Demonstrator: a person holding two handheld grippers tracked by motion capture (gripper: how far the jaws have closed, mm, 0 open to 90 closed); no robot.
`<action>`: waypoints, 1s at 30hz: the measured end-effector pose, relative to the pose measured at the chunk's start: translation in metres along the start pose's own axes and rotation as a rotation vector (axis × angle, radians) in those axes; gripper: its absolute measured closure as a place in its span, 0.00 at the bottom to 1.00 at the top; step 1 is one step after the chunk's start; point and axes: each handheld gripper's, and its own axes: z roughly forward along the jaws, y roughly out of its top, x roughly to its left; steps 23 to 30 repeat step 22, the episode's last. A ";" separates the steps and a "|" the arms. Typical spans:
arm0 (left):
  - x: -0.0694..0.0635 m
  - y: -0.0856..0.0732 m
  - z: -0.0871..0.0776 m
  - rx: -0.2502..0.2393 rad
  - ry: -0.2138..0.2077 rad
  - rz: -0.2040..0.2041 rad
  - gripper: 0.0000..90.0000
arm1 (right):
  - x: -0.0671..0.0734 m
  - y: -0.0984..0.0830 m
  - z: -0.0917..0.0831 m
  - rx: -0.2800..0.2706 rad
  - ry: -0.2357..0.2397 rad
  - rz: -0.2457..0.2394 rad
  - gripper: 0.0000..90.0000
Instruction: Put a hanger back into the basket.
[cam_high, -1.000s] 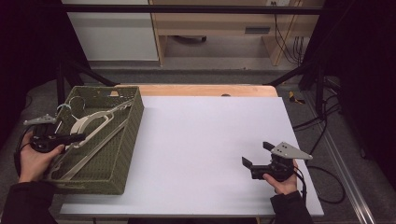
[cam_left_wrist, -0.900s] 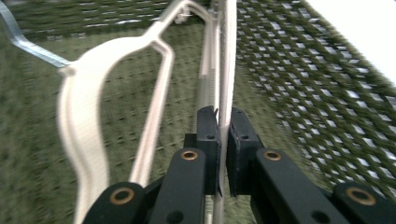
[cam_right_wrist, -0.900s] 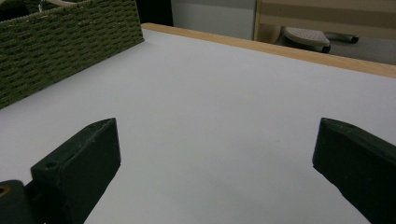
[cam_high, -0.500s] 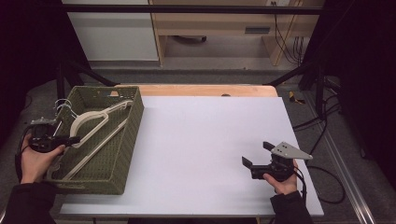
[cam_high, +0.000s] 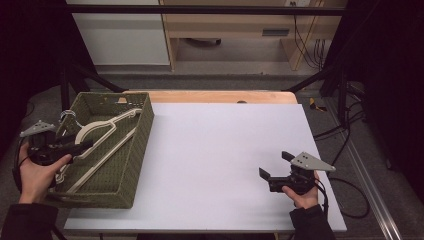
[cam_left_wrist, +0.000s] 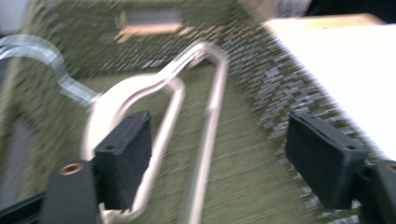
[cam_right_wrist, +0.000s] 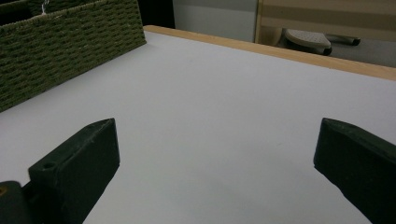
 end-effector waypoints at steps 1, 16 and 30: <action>-0.008 0.002 -0.001 -0.013 -0.017 0.010 0.20 | 0.000 0.000 0.000 0.000 0.001 -0.002 0.01; -0.101 0.004 0.010 -0.144 -0.247 0.131 0.11 | 0.000 0.002 -0.005 -0.025 0.012 -0.004 0.01; -0.122 -0.004 0.023 -0.141 -0.291 0.146 0.12 | 0.000 0.003 -0.007 -0.033 0.017 -0.003 0.01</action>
